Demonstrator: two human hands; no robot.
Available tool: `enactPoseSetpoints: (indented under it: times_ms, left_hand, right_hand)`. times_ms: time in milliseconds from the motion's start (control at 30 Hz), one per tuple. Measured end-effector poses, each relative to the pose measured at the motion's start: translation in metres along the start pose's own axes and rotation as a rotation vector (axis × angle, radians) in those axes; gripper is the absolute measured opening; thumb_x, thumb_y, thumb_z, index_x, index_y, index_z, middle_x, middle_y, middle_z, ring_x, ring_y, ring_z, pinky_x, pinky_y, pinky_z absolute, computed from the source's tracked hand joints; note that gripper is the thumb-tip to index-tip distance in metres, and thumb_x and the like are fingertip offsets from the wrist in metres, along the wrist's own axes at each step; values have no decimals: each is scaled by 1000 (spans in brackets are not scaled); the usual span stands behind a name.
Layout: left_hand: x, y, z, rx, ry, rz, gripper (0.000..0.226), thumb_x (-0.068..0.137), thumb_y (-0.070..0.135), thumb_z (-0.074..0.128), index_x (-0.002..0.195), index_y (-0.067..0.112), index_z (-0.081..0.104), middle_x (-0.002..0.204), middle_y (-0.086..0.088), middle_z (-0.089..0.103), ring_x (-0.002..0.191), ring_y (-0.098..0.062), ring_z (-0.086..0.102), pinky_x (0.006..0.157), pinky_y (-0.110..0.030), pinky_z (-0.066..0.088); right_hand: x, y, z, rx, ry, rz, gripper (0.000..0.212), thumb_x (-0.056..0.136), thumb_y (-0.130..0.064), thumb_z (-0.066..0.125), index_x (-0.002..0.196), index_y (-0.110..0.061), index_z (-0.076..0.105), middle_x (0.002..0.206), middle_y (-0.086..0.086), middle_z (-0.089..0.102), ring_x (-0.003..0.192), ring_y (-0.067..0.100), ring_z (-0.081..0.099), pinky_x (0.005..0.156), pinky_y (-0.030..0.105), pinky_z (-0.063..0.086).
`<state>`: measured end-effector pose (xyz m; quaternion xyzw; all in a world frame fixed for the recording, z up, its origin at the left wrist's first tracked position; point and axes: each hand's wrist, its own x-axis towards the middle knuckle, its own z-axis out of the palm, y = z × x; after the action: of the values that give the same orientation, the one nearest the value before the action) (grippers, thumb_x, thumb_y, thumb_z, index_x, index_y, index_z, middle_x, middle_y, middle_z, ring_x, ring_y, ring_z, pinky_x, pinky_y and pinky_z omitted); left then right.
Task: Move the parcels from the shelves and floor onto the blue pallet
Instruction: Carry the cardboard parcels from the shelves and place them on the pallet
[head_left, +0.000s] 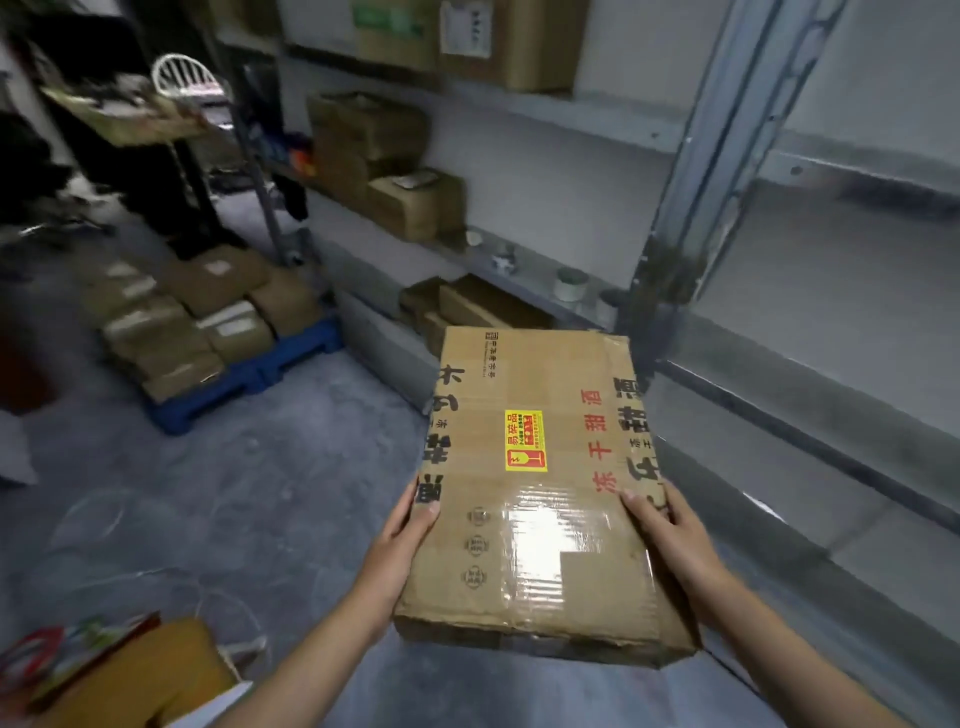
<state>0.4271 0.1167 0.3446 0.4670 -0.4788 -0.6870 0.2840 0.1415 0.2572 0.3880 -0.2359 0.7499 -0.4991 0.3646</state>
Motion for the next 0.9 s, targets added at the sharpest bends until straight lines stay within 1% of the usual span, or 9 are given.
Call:
enactPoseSetpoints:
  times_ms: [100,167,233,400,500,567,700,800,900]
  left_hand:
    - [22,13,-59,-49,151,24,46,73,67,65,116,72,49,115,28,66,102,-2,66,79,-24,54]
    - [35,26,-93,-85,236,39,53,72,64,64,121,68,48,117,26,64,101,-2,65,77,-22,53]
    - [49,38,-120,-113,296,43,59,71,62,66,128,62,47,112,25,67,96,-1,68,70,-19,53]
    - [105,67,-156,-124,402,40,56,82,55,64,135,58,45,118,15,68,103,-13,68,81,-33,55]
    - [150,81,-160,-147,438,66,54,79,58,65,130,63,46,119,16,69,104,-14,69,90,-42,56]
    - [182,93,-160,-133,460,95,57,77,59,66,130,63,46,121,15,68,106,-16,69,95,-48,53]
    - [244,127,-164,-161,555,93,65,74,56,68,134,58,45,126,6,67,110,-23,67,100,-53,49]
    - [278,152,-168,-190,604,100,58,75,53,69,128,60,48,129,5,65,113,-25,65,100,-54,48]
    - [312,170,-178,-199,647,117,61,79,52,66,136,55,45,128,4,66,111,-24,66,99,-54,49]
  right_hand:
    - [48,-35,74,-66,-126,-75,56,68,-70,67,119,-50,54,97,-20,71,82,5,71,67,24,53]
    - [73,-59,120,-81,-206,-97,60,66,-70,68,121,-49,54,101,-17,70,83,8,71,68,27,53]
    - [97,-81,158,-71,-277,-114,62,64,-69,70,120,-50,55,100,-16,72,81,5,72,64,23,53]
    - [165,-121,222,-49,-385,-120,68,67,-60,72,130,-42,52,109,-12,69,87,12,72,66,28,54]
    - [220,-143,246,-46,-445,-116,62,73,-53,72,130,-41,50,107,-9,67,91,16,70,74,34,55]
    - [260,-158,262,-67,-473,-124,58,81,-45,71,134,-36,50,115,-2,66,98,21,67,88,42,53]
    - [335,-194,294,-95,-548,-137,54,87,-38,68,137,-30,49,126,5,63,110,26,62,100,50,47]
    - [384,-221,323,-114,-599,-156,52,87,-35,69,136,-26,52,125,4,63,113,24,61,104,50,44]
    - [427,-247,359,-155,-646,-173,43,86,-40,69,126,-36,54,112,-7,64,101,14,61,95,40,47]
